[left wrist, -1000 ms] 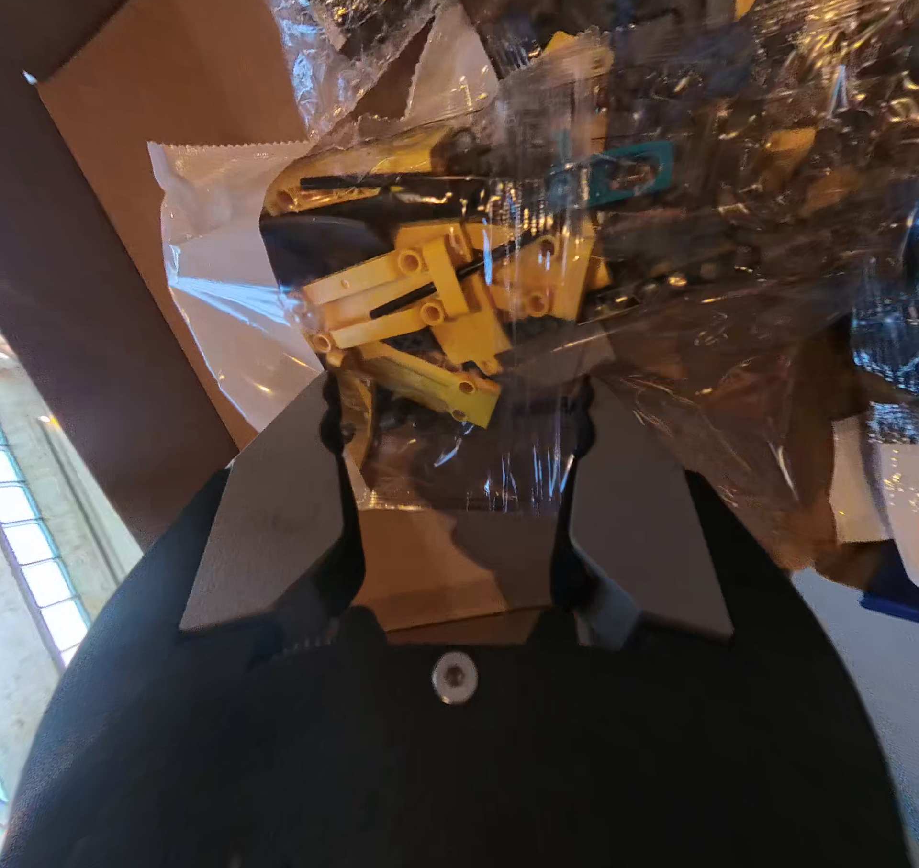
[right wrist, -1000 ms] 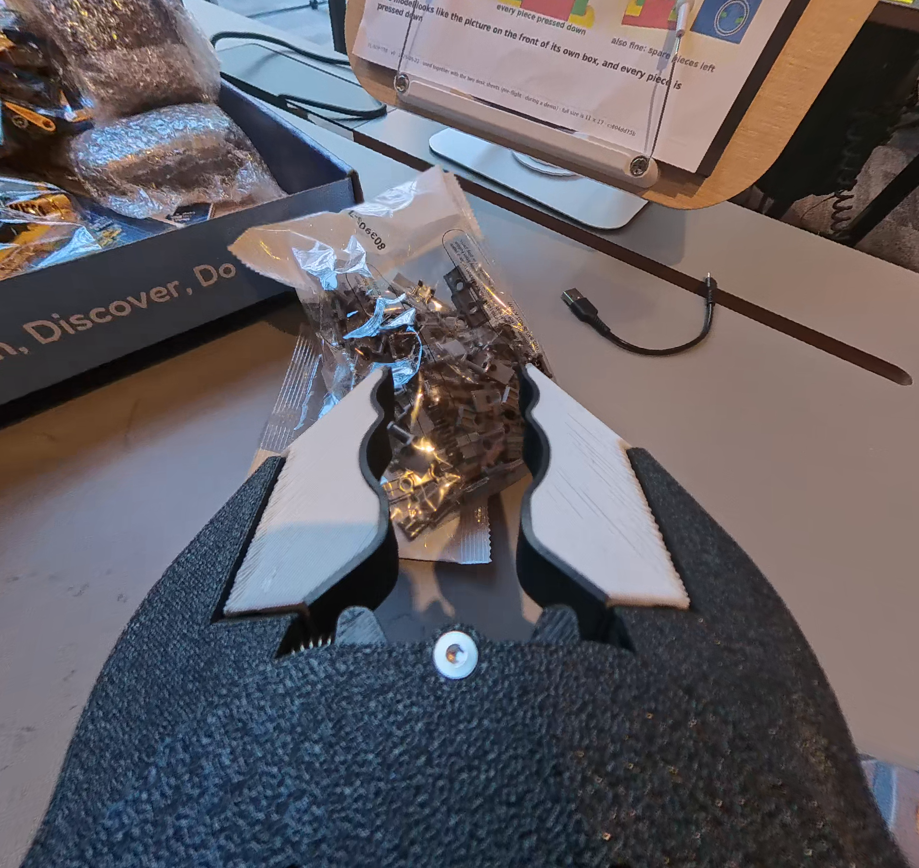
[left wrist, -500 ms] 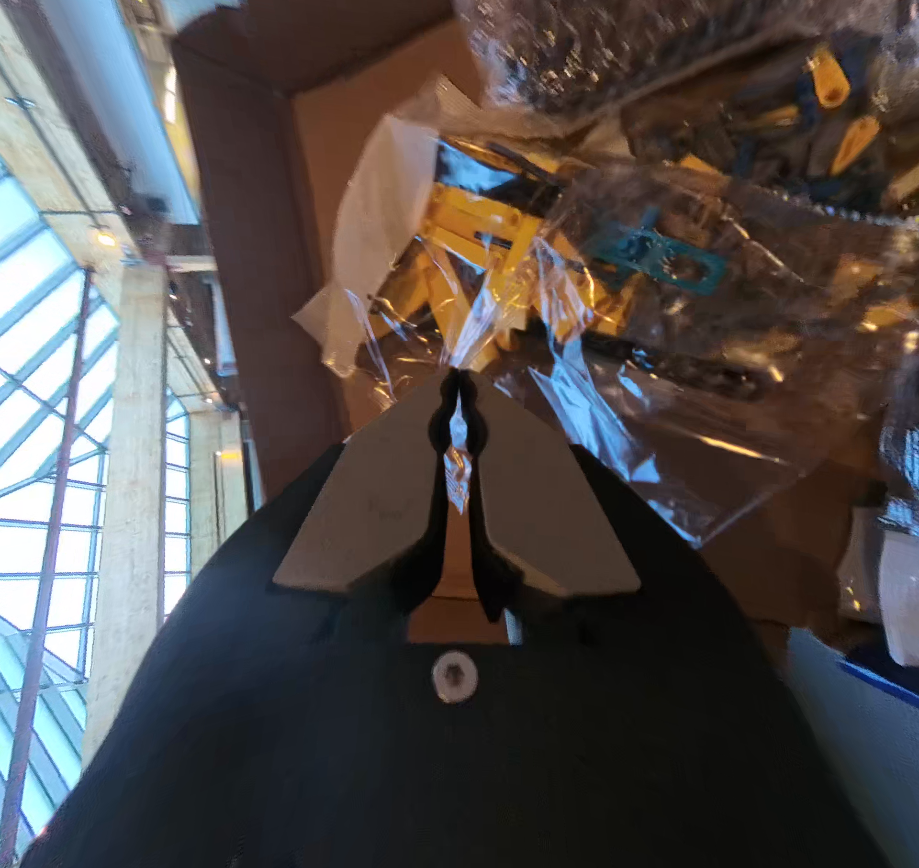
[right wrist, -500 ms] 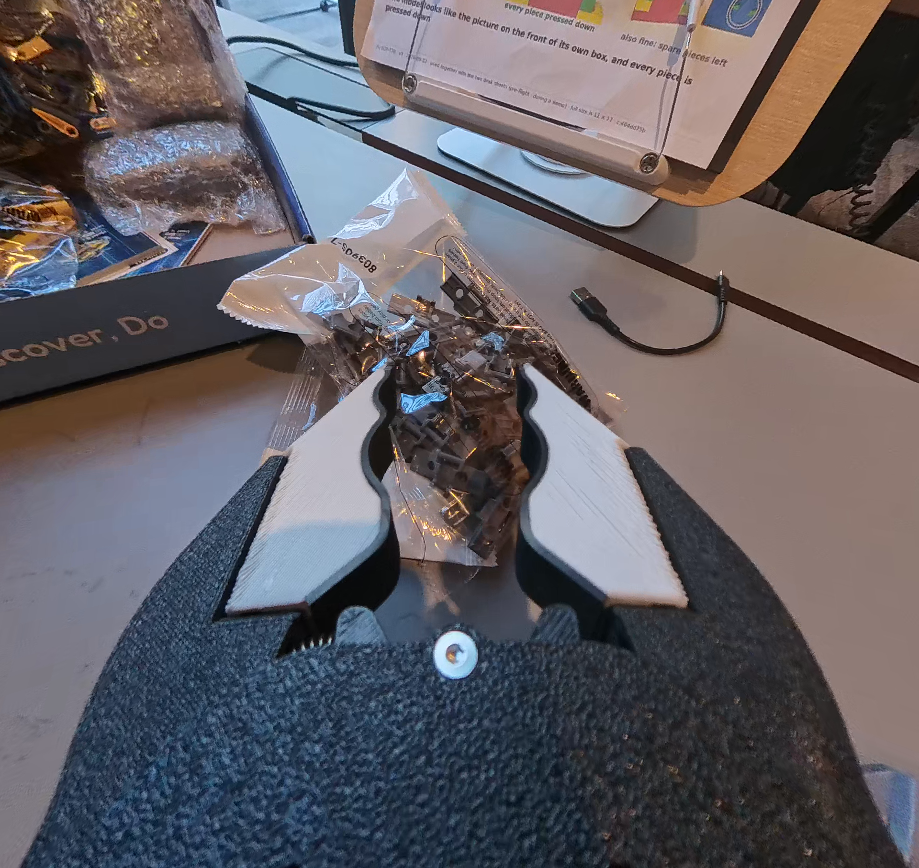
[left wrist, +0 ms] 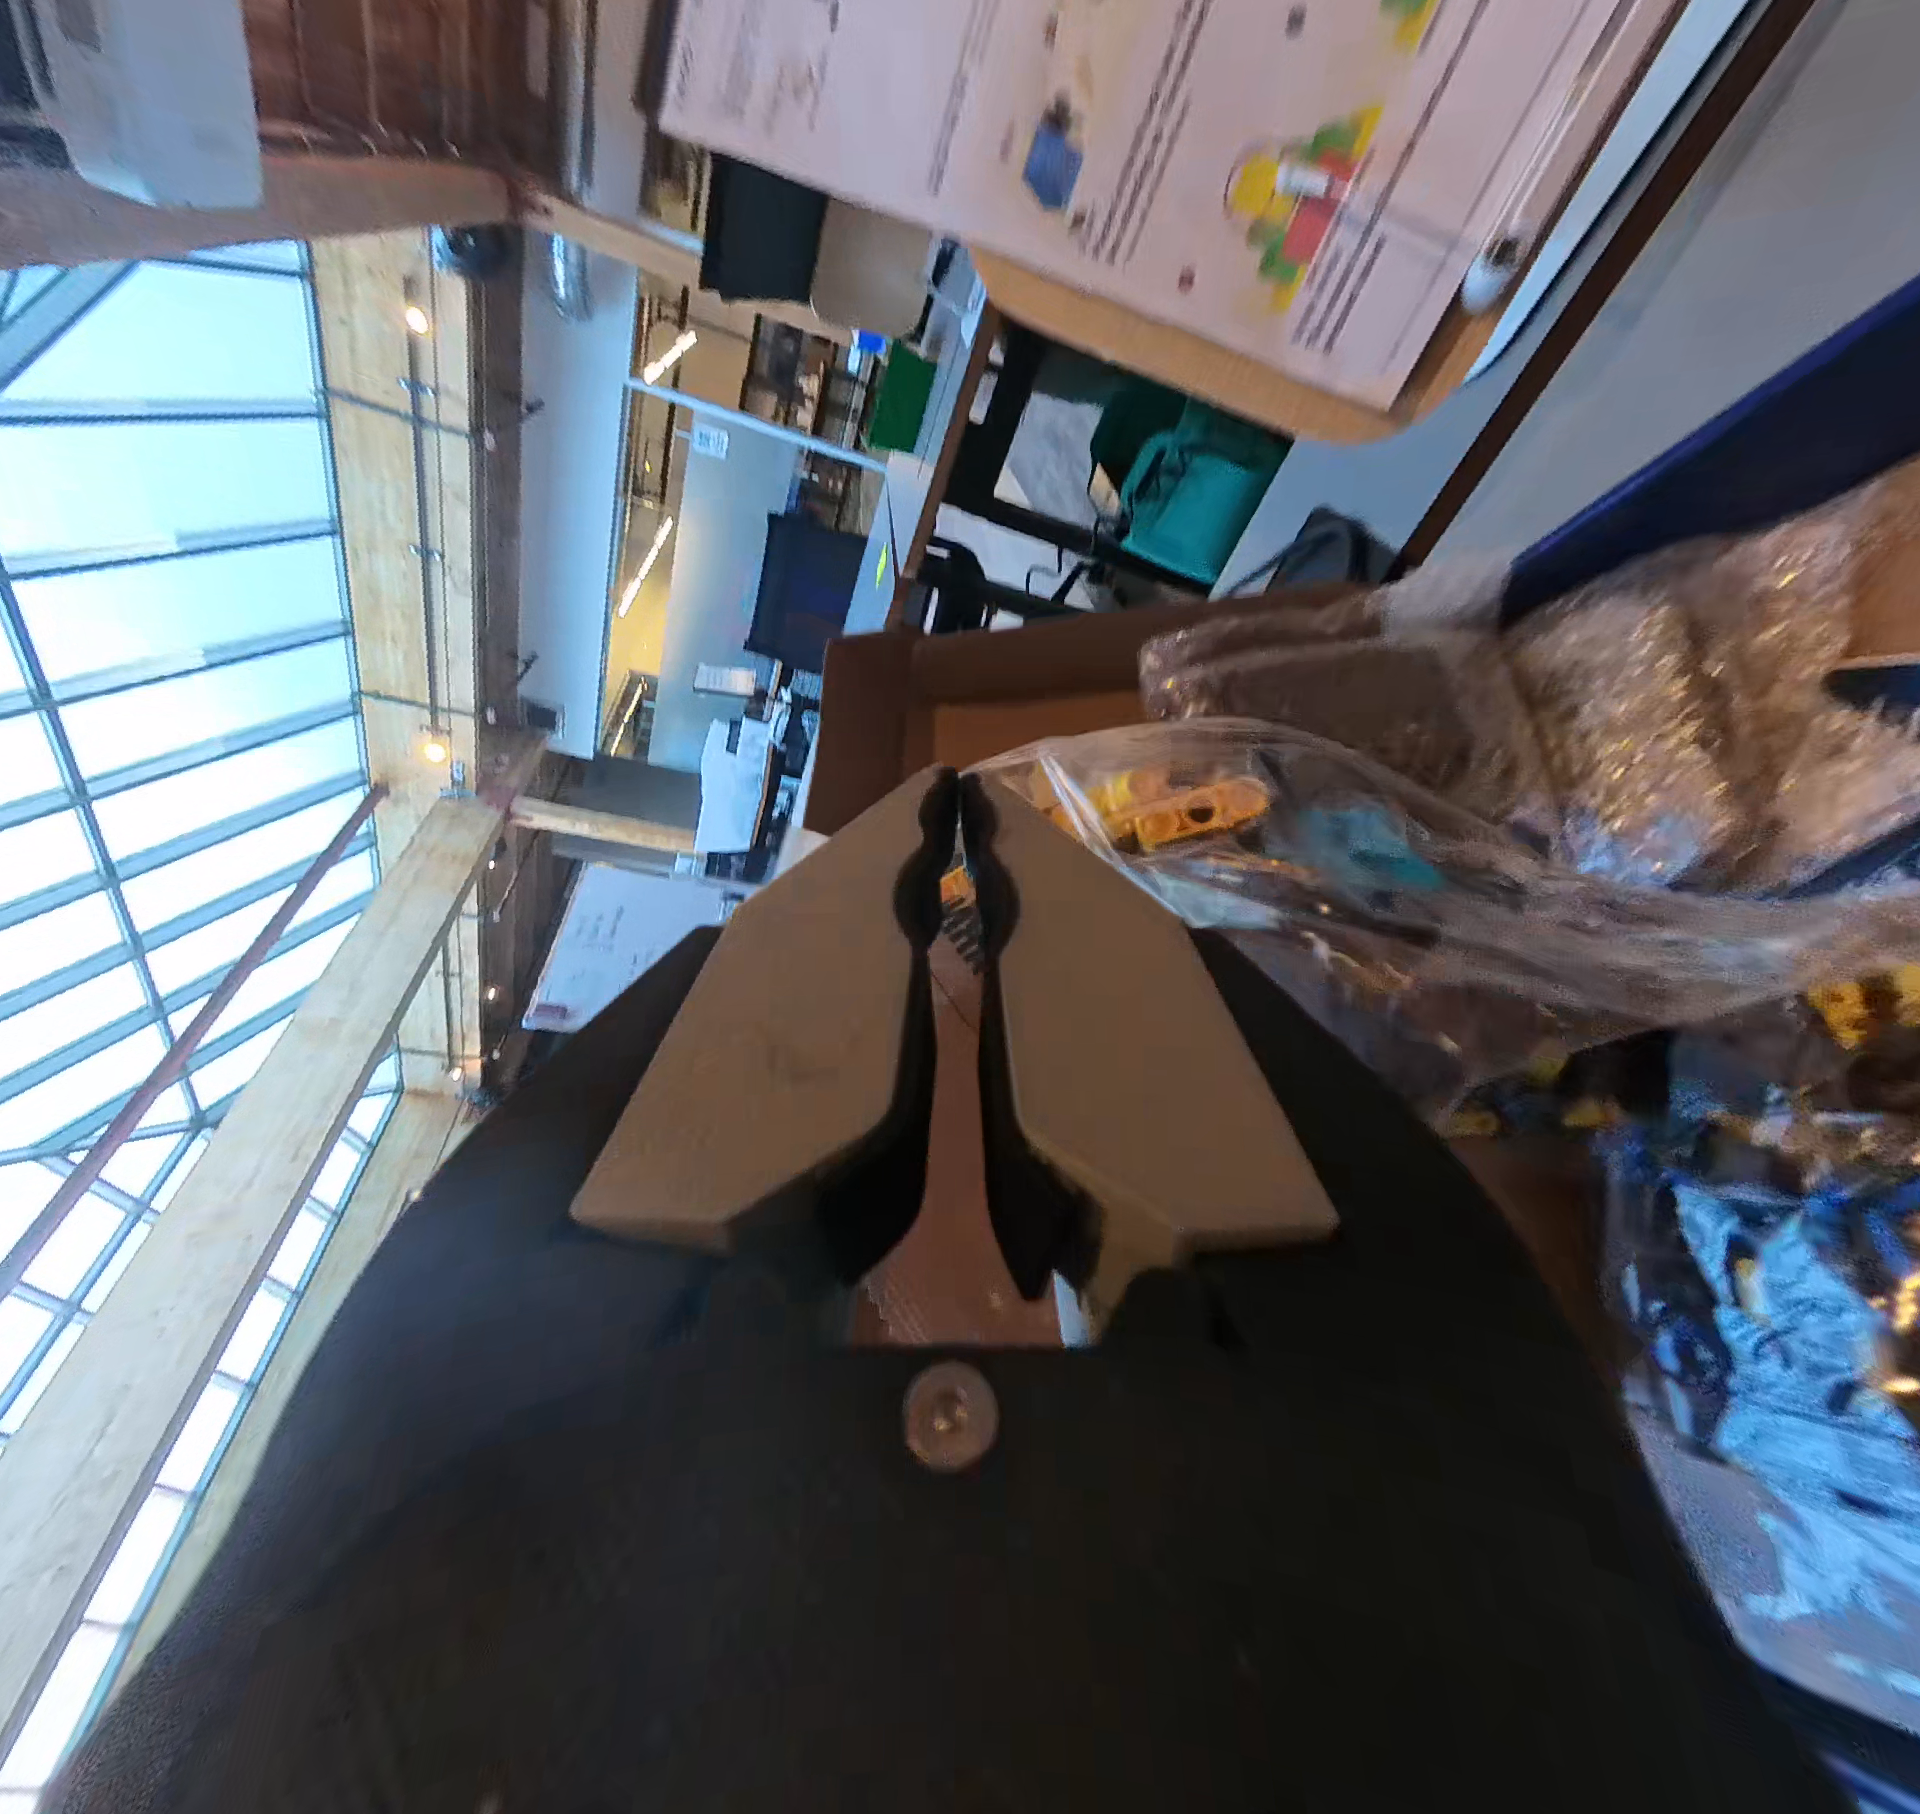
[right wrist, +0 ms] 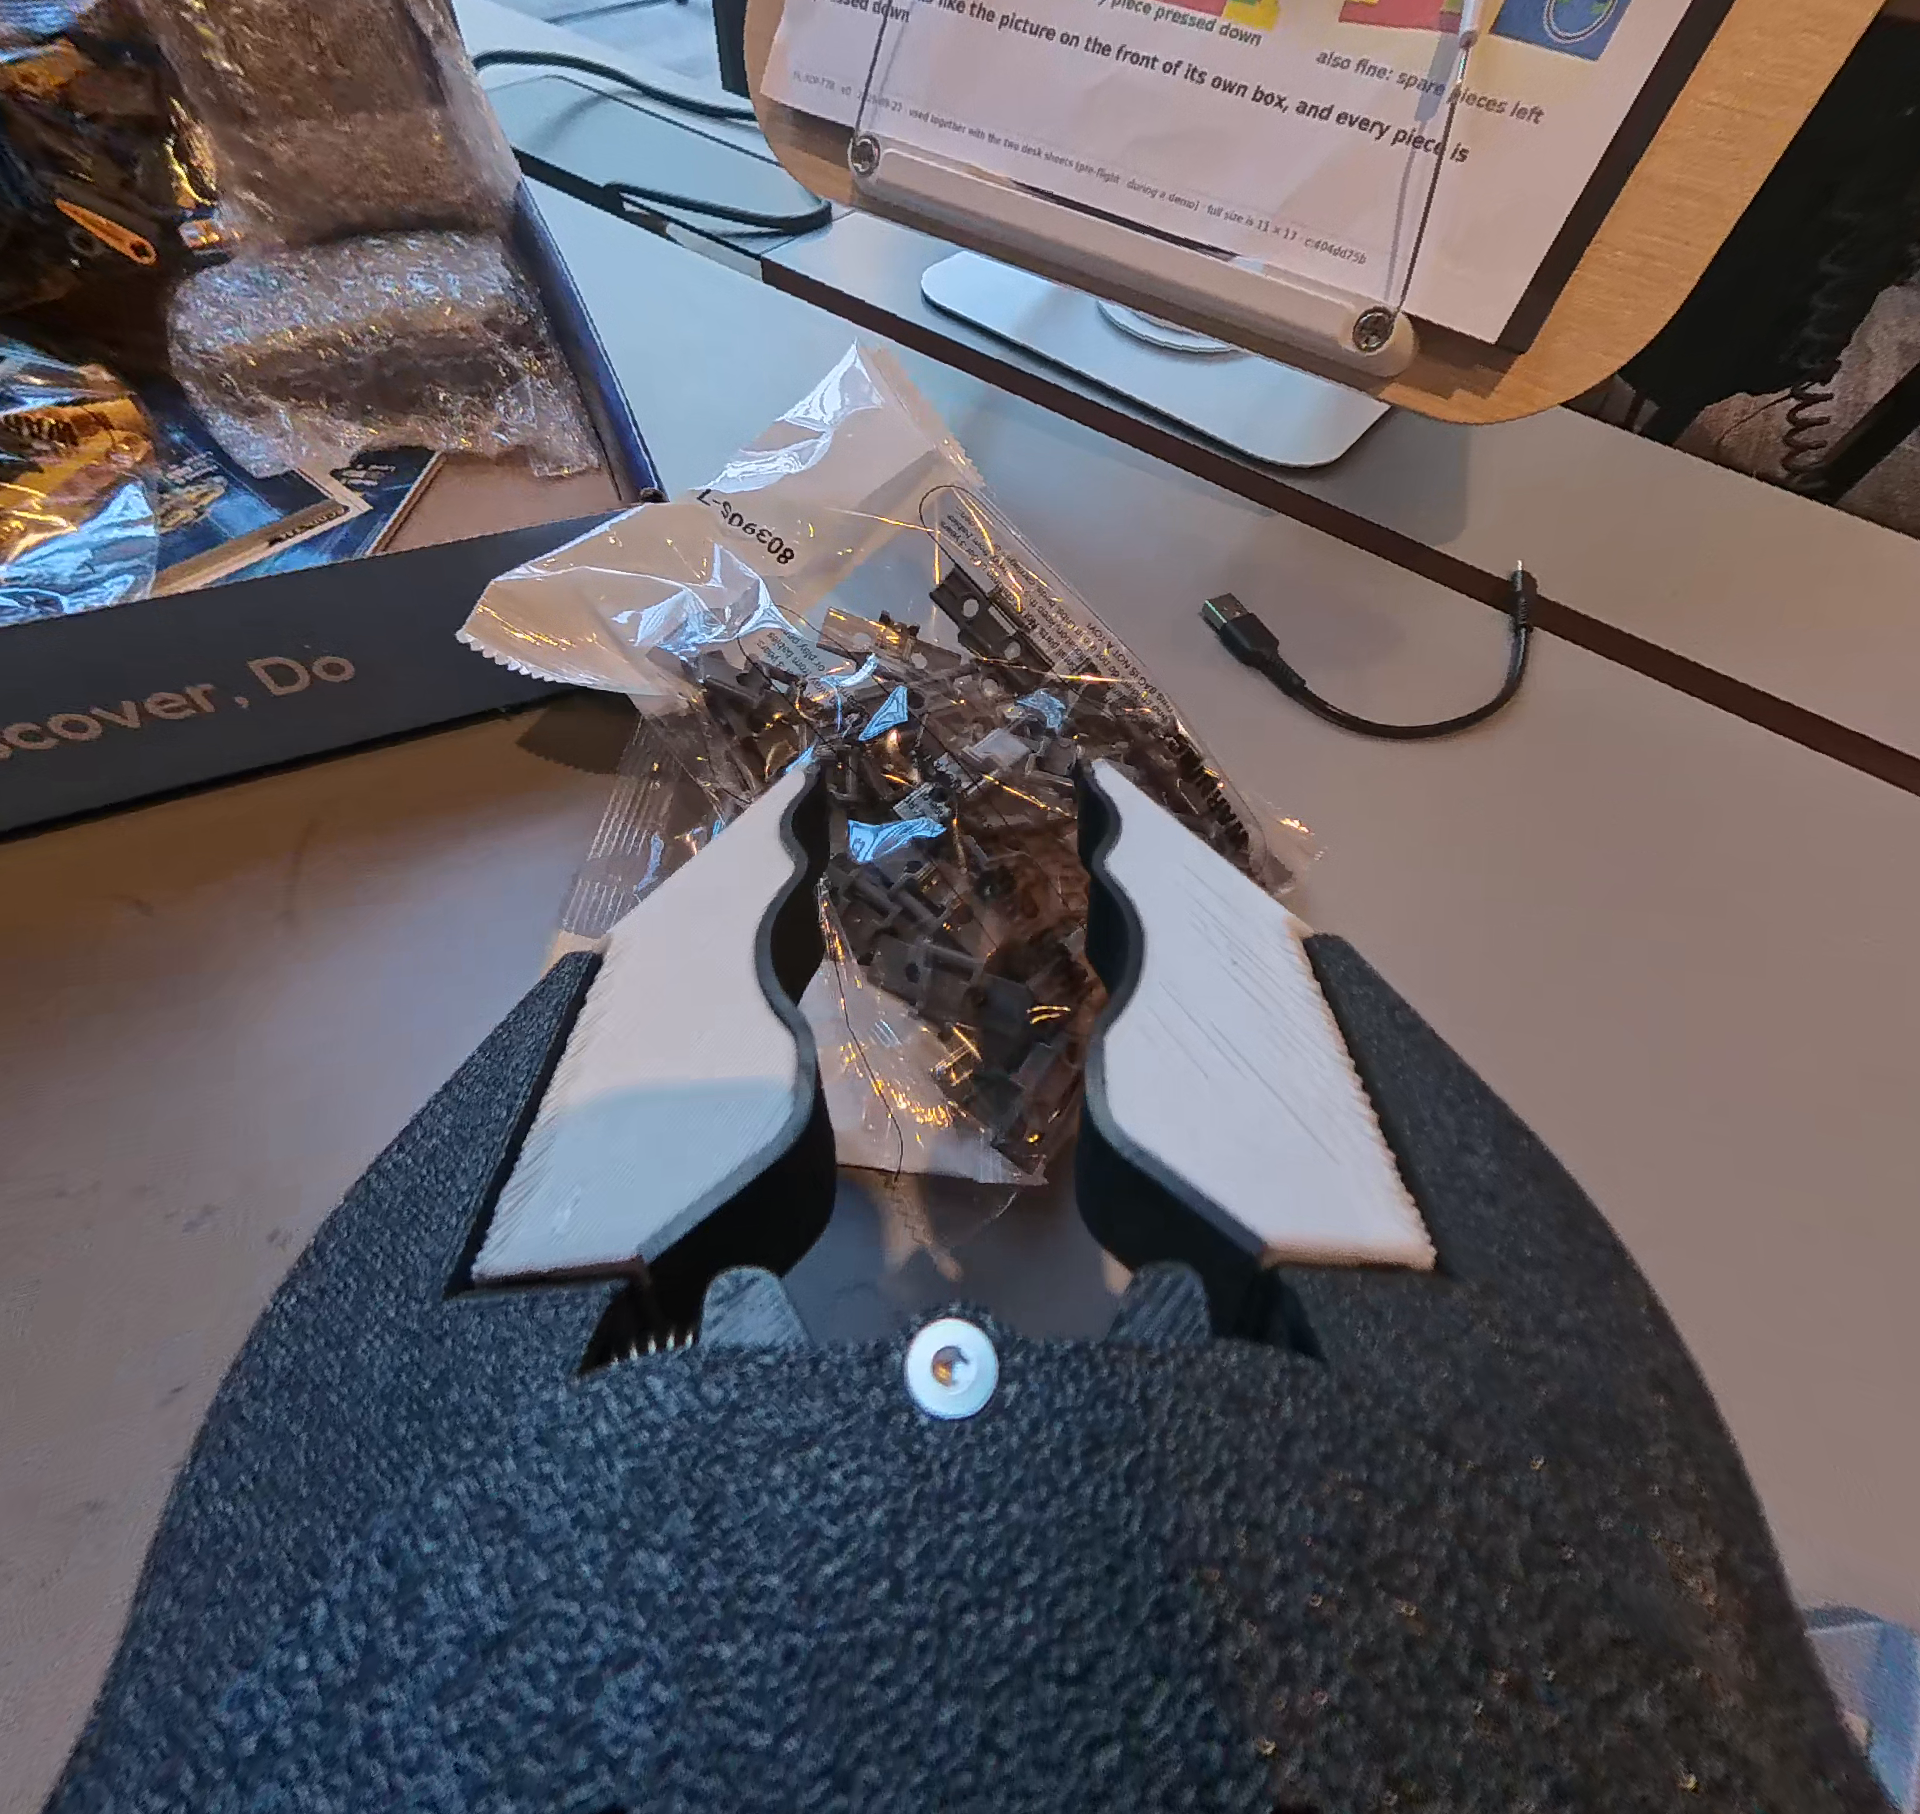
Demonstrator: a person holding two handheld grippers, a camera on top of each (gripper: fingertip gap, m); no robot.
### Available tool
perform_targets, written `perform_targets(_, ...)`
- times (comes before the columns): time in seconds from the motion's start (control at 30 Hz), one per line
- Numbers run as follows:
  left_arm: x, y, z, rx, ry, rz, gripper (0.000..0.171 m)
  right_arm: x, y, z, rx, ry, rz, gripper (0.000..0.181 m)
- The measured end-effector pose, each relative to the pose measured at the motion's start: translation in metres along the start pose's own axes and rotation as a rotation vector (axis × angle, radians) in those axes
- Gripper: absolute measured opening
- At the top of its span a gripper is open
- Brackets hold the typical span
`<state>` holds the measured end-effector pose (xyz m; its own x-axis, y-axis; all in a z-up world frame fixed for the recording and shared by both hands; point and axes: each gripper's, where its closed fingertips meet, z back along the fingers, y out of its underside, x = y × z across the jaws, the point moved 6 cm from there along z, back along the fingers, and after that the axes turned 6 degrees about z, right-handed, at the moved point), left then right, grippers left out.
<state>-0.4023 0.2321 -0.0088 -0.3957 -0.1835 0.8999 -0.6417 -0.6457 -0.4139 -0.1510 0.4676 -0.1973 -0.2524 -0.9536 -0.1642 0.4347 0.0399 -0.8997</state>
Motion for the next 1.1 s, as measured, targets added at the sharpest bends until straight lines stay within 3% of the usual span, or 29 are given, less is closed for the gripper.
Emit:
perform_targets(0.2,-0.011,-0.047,0.025,-0.156,0.047,0.096,0.000,-0.003,0.002,0.000,-0.003,0.001,-0.024,0.047)
perform_targets(0.3,-0.026,-0.072,0.031,-0.248,0.137,0.243,0.000,-0.002,0.001,-0.001,-0.008,-0.006,-0.030,0.047)
perform_targets(0.4,-0.067,-0.103,0.030,-0.298,0.267,0.327,0.000,-0.001,-0.001,0.000,-0.018,0.002,-0.016,0.047)
perform_targets(0.53,-0.155,-0.132,0.024,-0.296,0.527,0.414,0.000,-0.003,-0.001,0.001,-0.023,0.026,-0.006,0.047)
perform_targets(0.63,-0.208,-0.133,0.030,-0.268,0.702,0.494,0.001,-0.009,0.001,0.003,-0.025,0.060,-0.004,0.047)
perform_targets(0.7,-0.218,-0.129,0.041,-0.262,0.757,0.519,0.020,-0.013,0.001,0.006,-0.035,0.081,-0.007,0.047)
perform_targets(0.8,-0.210,-0.116,0.051,-0.277,0.701,0.523,0.032,-0.014,0.000,0.008,-0.059,0.106,-0.010,0.046)
perform_targets(1.1,-0.170,-0.076,0.040,-0.277,0.645,0.709,0.038,-0.001,-0.001,0.004,-0.076,0.133,0.059,0.045)
